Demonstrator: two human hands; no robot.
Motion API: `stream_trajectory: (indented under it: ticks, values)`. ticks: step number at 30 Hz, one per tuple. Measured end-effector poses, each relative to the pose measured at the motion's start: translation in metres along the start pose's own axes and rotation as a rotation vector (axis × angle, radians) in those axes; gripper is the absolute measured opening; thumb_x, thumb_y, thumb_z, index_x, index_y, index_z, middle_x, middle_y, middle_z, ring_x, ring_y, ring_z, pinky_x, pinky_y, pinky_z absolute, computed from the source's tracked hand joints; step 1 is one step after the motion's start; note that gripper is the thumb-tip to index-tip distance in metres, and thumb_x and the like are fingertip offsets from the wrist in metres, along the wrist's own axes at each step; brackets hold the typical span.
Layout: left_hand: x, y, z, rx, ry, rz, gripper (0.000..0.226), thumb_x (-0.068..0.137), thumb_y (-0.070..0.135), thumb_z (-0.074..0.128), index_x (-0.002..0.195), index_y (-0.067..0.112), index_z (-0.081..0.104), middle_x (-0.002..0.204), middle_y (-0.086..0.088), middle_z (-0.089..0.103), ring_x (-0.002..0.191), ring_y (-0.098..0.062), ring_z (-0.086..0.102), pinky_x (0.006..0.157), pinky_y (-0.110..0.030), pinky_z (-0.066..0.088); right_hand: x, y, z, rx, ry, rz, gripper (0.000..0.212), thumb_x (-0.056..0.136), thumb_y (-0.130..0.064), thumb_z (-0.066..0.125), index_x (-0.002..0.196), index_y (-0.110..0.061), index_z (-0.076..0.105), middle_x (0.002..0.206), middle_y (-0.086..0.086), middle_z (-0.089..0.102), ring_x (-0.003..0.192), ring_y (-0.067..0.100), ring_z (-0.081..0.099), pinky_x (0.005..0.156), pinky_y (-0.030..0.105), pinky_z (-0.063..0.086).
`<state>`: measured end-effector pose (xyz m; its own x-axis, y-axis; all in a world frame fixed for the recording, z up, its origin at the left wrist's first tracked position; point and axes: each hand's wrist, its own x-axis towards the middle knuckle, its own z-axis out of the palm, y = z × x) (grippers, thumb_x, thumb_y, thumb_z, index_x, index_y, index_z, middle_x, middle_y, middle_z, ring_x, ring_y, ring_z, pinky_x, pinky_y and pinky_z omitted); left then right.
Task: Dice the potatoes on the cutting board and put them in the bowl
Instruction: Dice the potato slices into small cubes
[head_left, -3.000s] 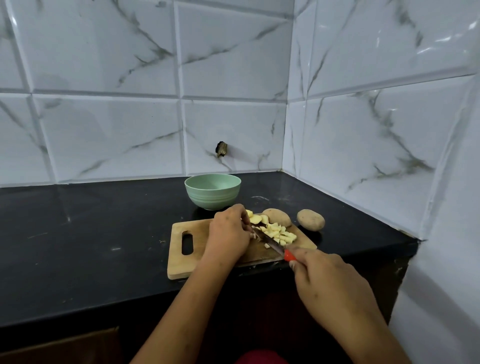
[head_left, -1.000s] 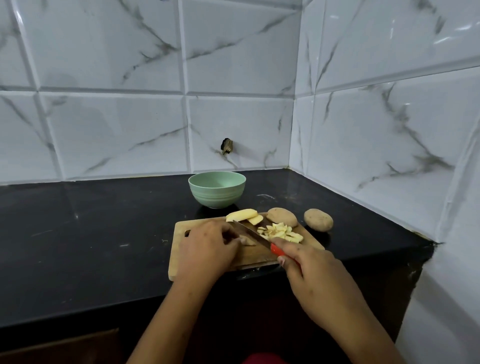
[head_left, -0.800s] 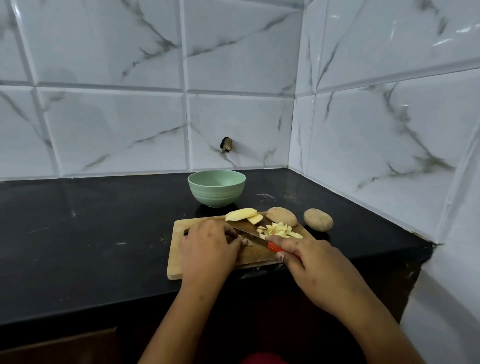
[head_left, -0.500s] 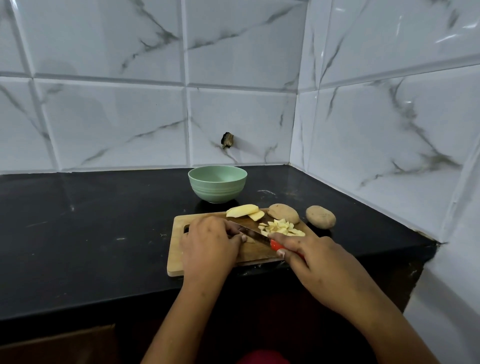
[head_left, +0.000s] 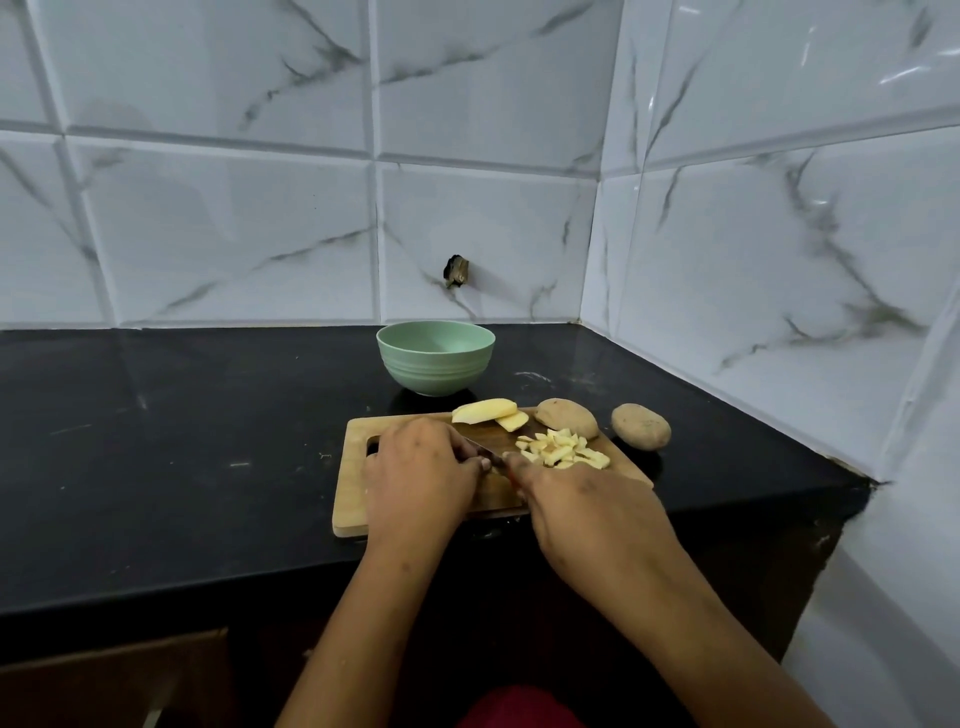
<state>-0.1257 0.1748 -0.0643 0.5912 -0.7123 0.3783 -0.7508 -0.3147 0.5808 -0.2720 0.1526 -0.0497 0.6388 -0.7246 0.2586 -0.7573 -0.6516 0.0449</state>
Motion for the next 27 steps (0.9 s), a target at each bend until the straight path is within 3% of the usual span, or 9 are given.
stream_trajectory:
  ticks: [3, 7, 9, 11, 14, 17, 21, 23, 27]
  values:
    - [-0.003, 0.000, -0.002, -0.008, 0.045, 0.006, 0.009, 0.078, 0.042, 0.072, 0.081, 0.033, 0.070, 0.089, 0.017, 0.064, 0.091, -0.006, 0.053, 0.077, -0.030, 0.049, -0.011, -0.001, 0.001, 0.011, 0.049, -0.018, 0.060, 0.101, -0.022, 0.041, 0.150, -0.039, 0.010, 0.075, -0.007, 0.040, 0.067, 0.012, 0.046, 0.046, 0.023, 0.031]
    - [-0.004, -0.003, -0.002, 0.004, 0.026, 0.049, 0.022, 0.080, 0.043, 0.069, 0.101, 0.038, 0.065, 0.101, 0.017, 0.063, 0.101, -0.007, 0.053, 0.085, -0.034, 0.048, -0.043, 0.005, -0.001, 0.052, 0.045, -0.005, 0.058, 0.103, -0.025, 0.036, 0.151, -0.039, 0.005, 0.101, -0.006, 0.060, 0.082, 0.010, 0.060, 0.062, 0.025, 0.044]
    - [-0.003, -0.003, -0.003, 0.015, -0.032, 0.050, 0.030, 0.082, 0.044, 0.066, 0.111, 0.042, 0.060, 0.107, 0.018, 0.062, 0.108, -0.009, 0.053, 0.092, -0.037, 0.047, -0.053, 0.013, -0.009, 0.125, -0.004, 0.037, 0.050, 0.104, -0.031, 0.032, 0.148, -0.043, 0.013, 0.109, -0.008, 0.061, 0.085, 0.007, 0.059, 0.068, 0.023, 0.047]
    - [-0.002, -0.002, -0.005, 0.019, -0.061, 0.039, 0.026, 0.084, 0.042, 0.064, 0.109, 0.042, 0.062, 0.108, 0.018, 0.063, 0.108, -0.010, 0.053, 0.093, -0.038, 0.046, -0.056, 0.022, -0.013, 0.241, 0.000, 0.072, 0.039, 0.103, -0.038, 0.030, 0.141, -0.046, 0.030, 0.110, -0.011, 0.060, 0.081, 0.004, 0.054, 0.067, 0.018, 0.046]
    - [-0.005, -0.001, -0.006, 0.026, -0.040, 0.045, 0.016, 0.085, 0.037, 0.062, 0.099, 0.041, 0.067, 0.102, 0.018, 0.064, 0.102, -0.010, 0.054, 0.089, -0.039, 0.048, -0.054, 0.034, -0.010, 0.469, -0.002, 0.118, 0.034, 0.101, -0.041, 0.038, 0.132, -0.044, 0.049, 0.105, -0.014, 0.061, 0.083, 0.004, 0.057, 0.073, 0.023, 0.050]
    - [-0.008, -0.002, -0.008, 0.030, -0.023, 0.081, 0.015, 0.085, 0.037, 0.059, 0.096, 0.039, 0.069, 0.098, 0.018, 0.065, 0.095, -0.007, 0.056, 0.085, -0.037, 0.050, -0.052, 0.039, -0.008, 0.582, 0.029, 0.170, 0.037, 0.102, -0.035, 0.039, 0.137, -0.044, 0.044, 0.089, -0.019, 0.056, 0.075, 0.006, 0.057, 0.063, 0.017, 0.046]
    - [-0.009, -0.004, -0.007, 0.053, -0.029, 0.117, 0.024, 0.082, 0.054, 0.058, 0.096, 0.037, 0.068, 0.095, 0.018, 0.064, 0.094, -0.007, 0.055, 0.083, -0.036, 0.050, -0.052, 0.030, -0.007, 0.608, 0.043, 0.175, 0.038, 0.102, -0.035, 0.039, 0.139, -0.042, 0.042, 0.098, -0.025, 0.048, 0.086, 0.002, 0.053, 0.076, 0.018, 0.046]
    - [-0.010, -0.003, -0.006, 0.093, -0.032, 0.135, 0.029, 0.080, 0.060, 0.057, 0.094, 0.036, 0.065, 0.096, 0.018, 0.061, 0.098, -0.010, 0.053, 0.085, -0.037, 0.049, -0.050, 0.025, -0.006, 0.590, 0.054, 0.179, 0.038, 0.102, -0.036, 0.038, 0.139, -0.043, 0.042, 0.102, -0.022, 0.052, 0.084, 0.001, 0.053, 0.072, 0.018, 0.047]
    - [-0.008, -0.001, -0.008, 0.150, -0.038, 0.138, 0.022, 0.084, 0.055, 0.056, 0.090, 0.034, 0.057, 0.099, 0.017, 0.058, 0.101, -0.011, 0.051, 0.088, -0.036, 0.046, -0.046, 0.025, -0.006, 0.513, 0.102, 0.217, 0.039, 0.102, -0.037, 0.034, 0.140, -0.043, 0.040, 0.085, -0.013, 0.056, 0.064, 0.005, 0.050, 0.054, 0.019, 0.037]
